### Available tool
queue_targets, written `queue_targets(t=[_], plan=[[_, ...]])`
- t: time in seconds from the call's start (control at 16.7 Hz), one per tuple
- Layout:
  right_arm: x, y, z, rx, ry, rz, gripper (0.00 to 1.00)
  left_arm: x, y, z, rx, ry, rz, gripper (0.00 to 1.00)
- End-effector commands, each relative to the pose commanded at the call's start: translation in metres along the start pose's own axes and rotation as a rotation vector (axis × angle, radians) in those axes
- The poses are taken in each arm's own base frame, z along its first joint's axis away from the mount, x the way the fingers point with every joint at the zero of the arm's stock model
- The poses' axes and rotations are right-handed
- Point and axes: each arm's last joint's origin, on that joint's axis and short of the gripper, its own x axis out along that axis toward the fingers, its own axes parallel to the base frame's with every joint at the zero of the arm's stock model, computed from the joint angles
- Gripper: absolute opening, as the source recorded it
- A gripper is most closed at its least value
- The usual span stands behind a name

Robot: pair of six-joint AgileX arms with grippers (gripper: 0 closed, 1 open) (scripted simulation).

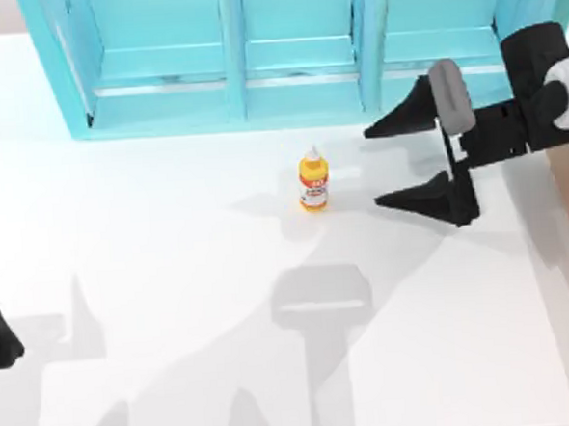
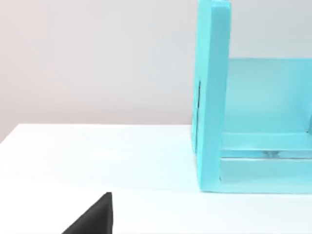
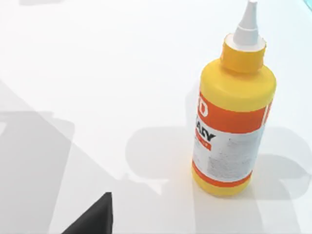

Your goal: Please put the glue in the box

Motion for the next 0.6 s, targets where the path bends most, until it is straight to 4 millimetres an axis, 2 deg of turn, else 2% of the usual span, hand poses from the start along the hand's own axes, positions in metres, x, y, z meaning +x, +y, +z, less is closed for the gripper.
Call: queue_targets(t=[0.3, 0.6], plan=[[0.013, -0.002, -0.001, 0.006, 0.000, 0.003, 1.00, 0.000, 0.000, 0.000, 0.000, 0.000, 0.000, 1.00], [0.058, -0.006, -0.002, -0.002, -0.001, 0.002, 1.00, 0.000, 0.000, 0.000, 0.000, 0.000, 0.000, 1.00]])
